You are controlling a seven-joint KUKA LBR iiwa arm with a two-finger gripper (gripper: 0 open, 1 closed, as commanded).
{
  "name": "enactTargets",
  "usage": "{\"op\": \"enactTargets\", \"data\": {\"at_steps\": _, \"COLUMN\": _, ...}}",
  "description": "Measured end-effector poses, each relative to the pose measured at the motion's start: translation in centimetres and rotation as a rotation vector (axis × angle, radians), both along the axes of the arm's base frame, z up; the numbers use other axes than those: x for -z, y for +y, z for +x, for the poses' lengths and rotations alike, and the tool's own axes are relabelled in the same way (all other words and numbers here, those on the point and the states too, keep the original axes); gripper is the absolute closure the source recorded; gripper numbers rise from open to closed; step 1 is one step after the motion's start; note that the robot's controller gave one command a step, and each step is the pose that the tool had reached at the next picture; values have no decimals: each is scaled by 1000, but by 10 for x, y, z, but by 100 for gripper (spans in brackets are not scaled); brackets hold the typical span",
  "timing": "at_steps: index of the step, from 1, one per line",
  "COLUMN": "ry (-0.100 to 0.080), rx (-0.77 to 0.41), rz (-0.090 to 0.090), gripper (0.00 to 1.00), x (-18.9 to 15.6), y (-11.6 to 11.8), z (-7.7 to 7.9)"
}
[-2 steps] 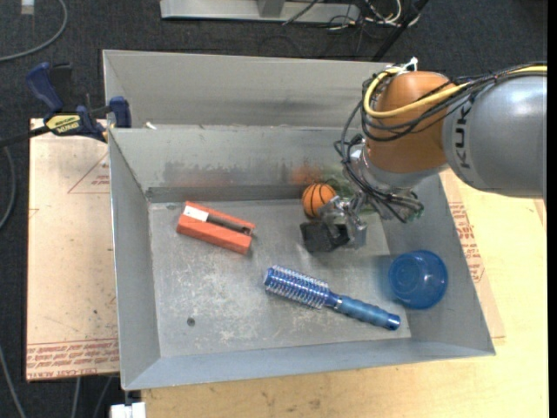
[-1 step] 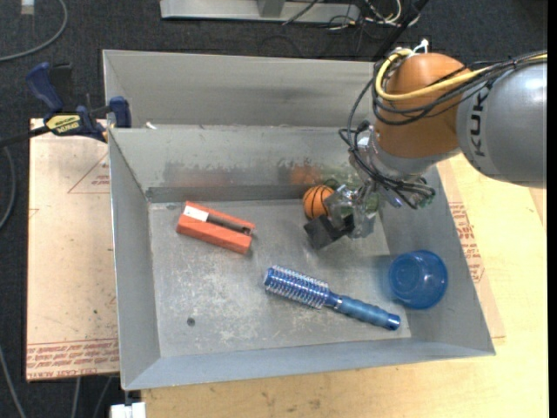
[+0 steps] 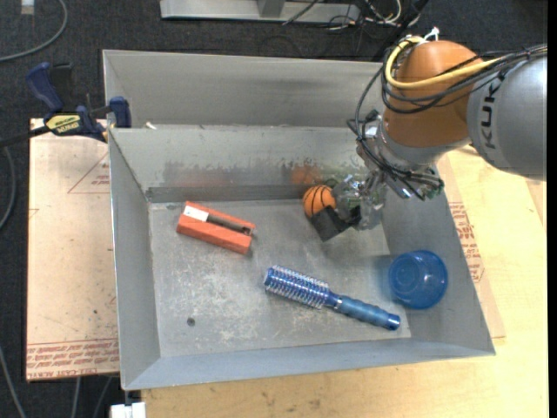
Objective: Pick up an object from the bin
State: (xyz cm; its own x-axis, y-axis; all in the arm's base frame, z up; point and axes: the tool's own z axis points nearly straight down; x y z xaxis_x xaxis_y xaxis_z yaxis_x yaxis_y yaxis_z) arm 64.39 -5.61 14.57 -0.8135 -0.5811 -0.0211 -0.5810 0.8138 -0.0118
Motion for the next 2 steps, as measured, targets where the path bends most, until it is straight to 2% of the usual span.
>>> {"op": "enactTargets", "data": {"at_steps": 1, "ry": 5, "rx": -31, "rz": 1, "gripper": 100, "x": 6, "y": 1, "z": -3}}
{"op": "enactTargets", "data": {"at_steps": 2, "ry": 1, "rx": -35, "rz": 1, "gripper": 100, "x": 18, "y": -3, "z": 2}}
